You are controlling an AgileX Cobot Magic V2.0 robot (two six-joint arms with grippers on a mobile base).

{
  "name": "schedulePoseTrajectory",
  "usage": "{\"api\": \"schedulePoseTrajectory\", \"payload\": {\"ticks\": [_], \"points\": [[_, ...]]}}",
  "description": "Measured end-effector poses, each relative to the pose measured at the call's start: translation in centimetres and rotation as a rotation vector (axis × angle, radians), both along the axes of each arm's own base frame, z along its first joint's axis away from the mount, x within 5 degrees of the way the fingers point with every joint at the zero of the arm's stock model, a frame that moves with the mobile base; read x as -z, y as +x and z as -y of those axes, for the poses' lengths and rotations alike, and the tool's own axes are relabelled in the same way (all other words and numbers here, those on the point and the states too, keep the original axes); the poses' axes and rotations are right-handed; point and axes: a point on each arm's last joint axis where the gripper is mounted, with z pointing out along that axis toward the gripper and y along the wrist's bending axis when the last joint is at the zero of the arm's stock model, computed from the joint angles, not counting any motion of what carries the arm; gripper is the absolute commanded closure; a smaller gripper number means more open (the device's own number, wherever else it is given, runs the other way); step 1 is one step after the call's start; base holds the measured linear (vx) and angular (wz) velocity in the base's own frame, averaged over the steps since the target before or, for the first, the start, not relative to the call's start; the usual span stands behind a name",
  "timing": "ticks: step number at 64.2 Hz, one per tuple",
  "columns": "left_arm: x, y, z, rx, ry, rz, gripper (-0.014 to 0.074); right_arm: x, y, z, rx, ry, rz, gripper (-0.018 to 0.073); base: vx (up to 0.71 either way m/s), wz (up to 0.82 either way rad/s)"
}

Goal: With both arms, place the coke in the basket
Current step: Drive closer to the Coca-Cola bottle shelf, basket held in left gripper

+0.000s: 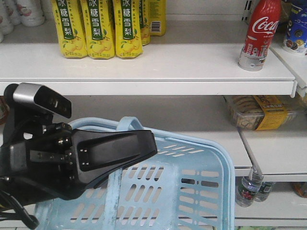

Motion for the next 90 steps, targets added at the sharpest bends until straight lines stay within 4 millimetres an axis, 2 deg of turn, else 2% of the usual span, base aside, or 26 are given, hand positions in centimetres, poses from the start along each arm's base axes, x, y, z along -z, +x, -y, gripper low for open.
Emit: {"api": "schedulePoseTrajectory", "payload": {"ticks": [90], "points": [[0.0, 0.0, 0.0, 0.0, 0.0, 0.0, 0.0604, 0.0, 0.0, 0.0, 0.0, 0.0, 0.0, 0.0564, 0.03, -0.01]]}}
